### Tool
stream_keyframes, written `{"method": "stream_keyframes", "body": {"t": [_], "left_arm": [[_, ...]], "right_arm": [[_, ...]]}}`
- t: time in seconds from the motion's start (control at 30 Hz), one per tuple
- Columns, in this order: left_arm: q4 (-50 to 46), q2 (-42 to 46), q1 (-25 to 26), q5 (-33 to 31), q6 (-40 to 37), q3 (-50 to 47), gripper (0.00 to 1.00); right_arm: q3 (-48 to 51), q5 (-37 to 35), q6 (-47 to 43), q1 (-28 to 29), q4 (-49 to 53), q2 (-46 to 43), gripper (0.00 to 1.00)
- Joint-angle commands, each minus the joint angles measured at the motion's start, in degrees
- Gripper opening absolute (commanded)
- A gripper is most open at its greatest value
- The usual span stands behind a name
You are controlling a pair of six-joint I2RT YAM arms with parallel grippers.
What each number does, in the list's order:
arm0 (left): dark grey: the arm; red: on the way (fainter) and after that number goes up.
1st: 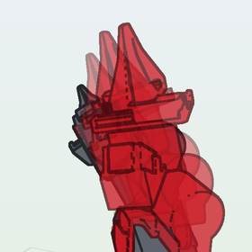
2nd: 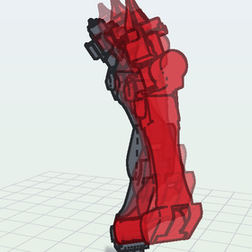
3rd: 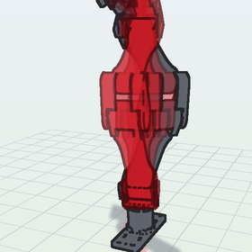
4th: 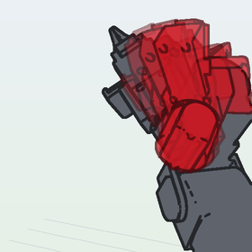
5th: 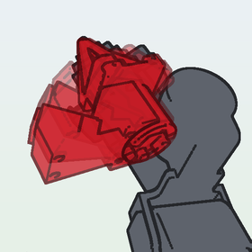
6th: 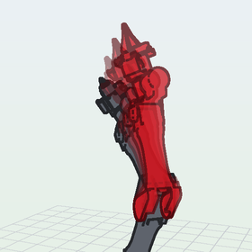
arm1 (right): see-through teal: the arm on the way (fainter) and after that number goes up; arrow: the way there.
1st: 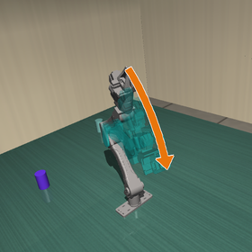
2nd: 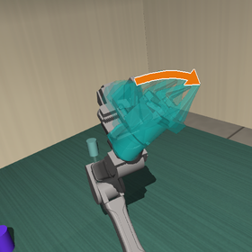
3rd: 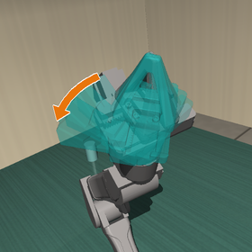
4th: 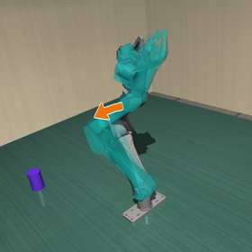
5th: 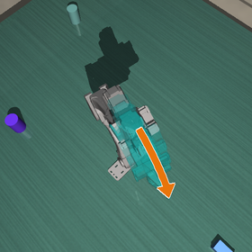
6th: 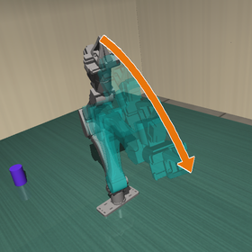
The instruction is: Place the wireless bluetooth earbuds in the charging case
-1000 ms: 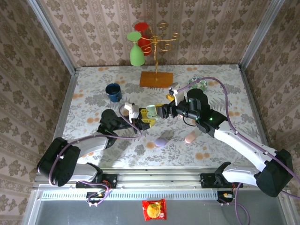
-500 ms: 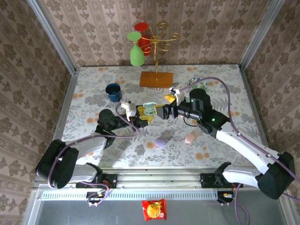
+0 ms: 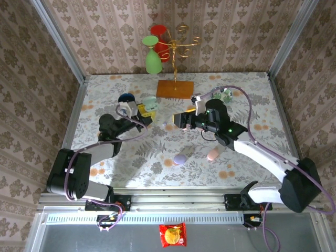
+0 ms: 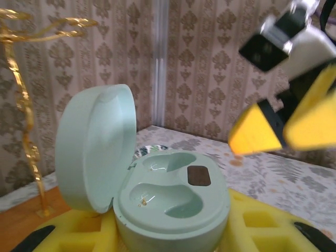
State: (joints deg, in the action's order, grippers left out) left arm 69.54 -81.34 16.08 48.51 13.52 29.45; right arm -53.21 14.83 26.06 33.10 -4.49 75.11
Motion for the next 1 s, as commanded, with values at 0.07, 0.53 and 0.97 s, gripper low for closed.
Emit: {"method": "stream_keyframes", "body": {"t": [0.07, 0.53, 0.97], "left_arm": [[3.10, -2.30, -4.32, 0.42, -0.78, 4.41, 0.37], [3.59, -9.70, -11.58, -0.15, -3.22, 6.76, 0.37], [3.73, -8.42, -15.54, -2.18, -3.49, 4.31, 0.37]], "right_arm": [[-7.01, -0.24, 1.31, -0.32, 2.55, 10.33, 0.82], [-33.87, -17.27, -6.33, 3.14, 20.99, 39.55, 0.70], [-57.24, -24.15, -9.65, 6.60, 37.36, 56.21, 0.48]]}}
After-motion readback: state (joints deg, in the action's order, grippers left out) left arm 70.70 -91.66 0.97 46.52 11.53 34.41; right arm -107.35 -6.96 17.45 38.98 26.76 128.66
